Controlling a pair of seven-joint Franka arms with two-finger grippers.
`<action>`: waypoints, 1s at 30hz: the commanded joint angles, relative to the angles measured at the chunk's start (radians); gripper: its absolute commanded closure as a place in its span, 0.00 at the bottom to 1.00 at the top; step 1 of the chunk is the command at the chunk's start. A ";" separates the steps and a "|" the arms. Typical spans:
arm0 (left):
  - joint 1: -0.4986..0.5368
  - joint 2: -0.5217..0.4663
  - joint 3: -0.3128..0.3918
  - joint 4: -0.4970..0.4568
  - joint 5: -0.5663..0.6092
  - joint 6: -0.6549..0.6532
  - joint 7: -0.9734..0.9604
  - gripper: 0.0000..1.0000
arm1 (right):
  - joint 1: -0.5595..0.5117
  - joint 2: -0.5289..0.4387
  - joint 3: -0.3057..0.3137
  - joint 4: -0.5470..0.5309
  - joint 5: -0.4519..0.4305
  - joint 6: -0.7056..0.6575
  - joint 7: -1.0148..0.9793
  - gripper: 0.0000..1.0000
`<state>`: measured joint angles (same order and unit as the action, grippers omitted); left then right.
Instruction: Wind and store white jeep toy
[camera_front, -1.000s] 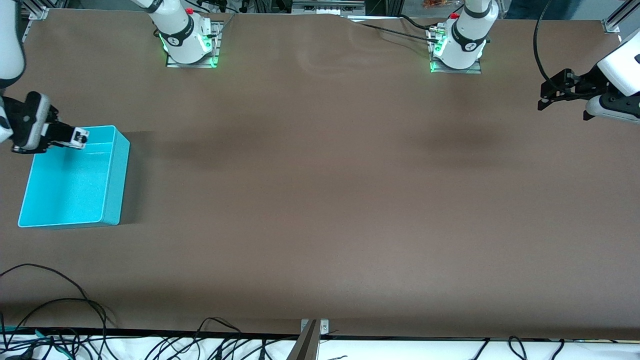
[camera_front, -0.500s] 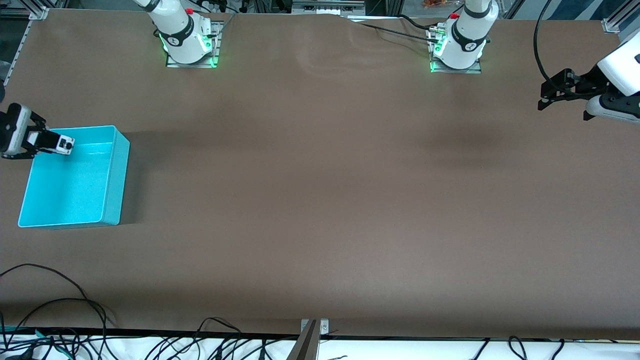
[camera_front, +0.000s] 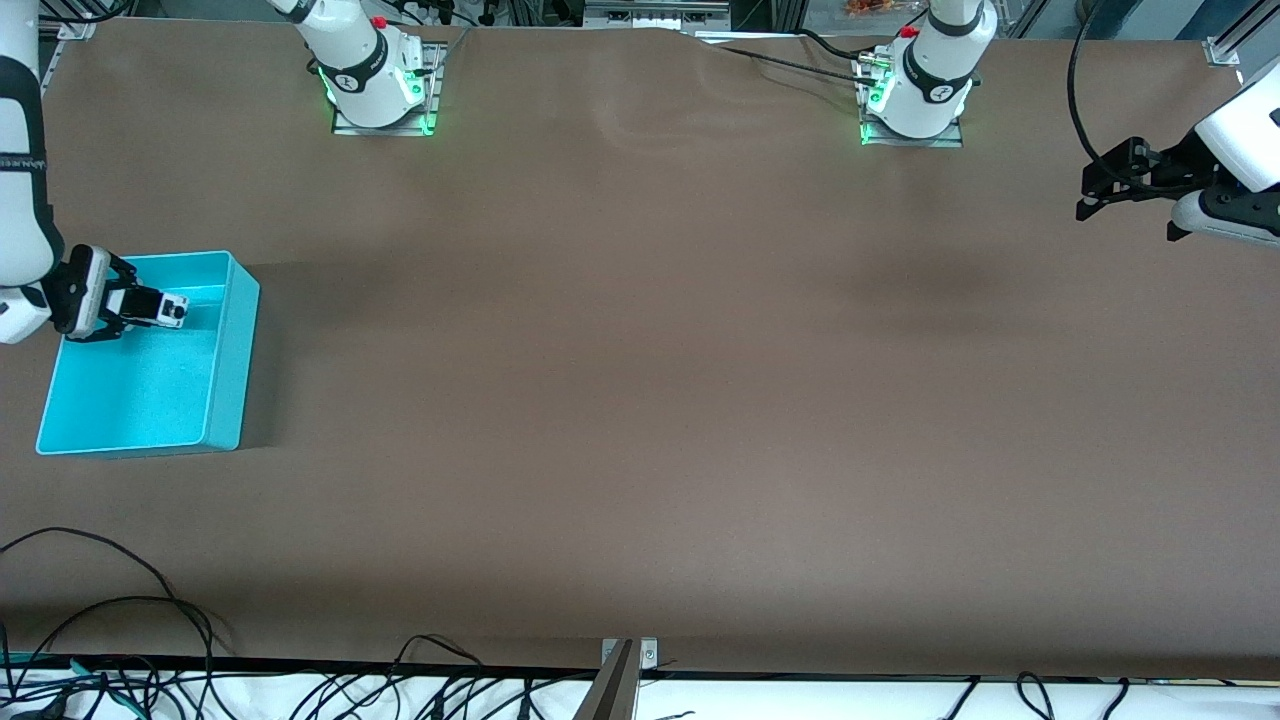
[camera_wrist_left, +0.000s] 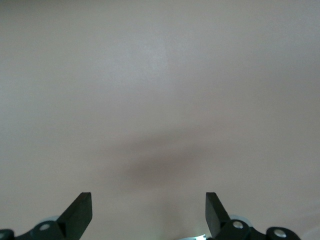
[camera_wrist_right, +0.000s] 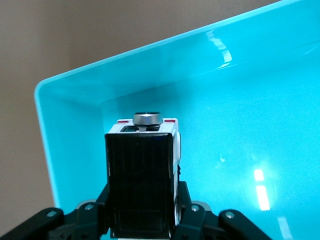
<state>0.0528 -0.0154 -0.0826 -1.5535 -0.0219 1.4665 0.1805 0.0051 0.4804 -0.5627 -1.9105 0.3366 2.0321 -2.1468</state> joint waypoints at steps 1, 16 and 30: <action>0.010 0.008 -0.002 0.024 -0.023 -0.018 0.020 0.00 | -0.022 0.044 0.007 0.016 0.047 0.000 -0.045 0.87; 0.009 0.008 -0.002 0.026 -0.021 -0.018 0.020 0.00 | -0.025 0.104 0.010 0.018 0.070 0.034 -0.077 0.66; -0.001 0.006 -0.005 0.027 -0.020 -0.018 0.017 0.00 | -0.022 0.110 0.015 0.085 0.074 -0.032 -0.082 0.00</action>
<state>0.0499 -0.0154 -0.0860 -1.5534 -0.0219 1.4665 0.1816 -0.0056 0.5876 -0.5556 -1.8927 0.3874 2.0615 -2.2045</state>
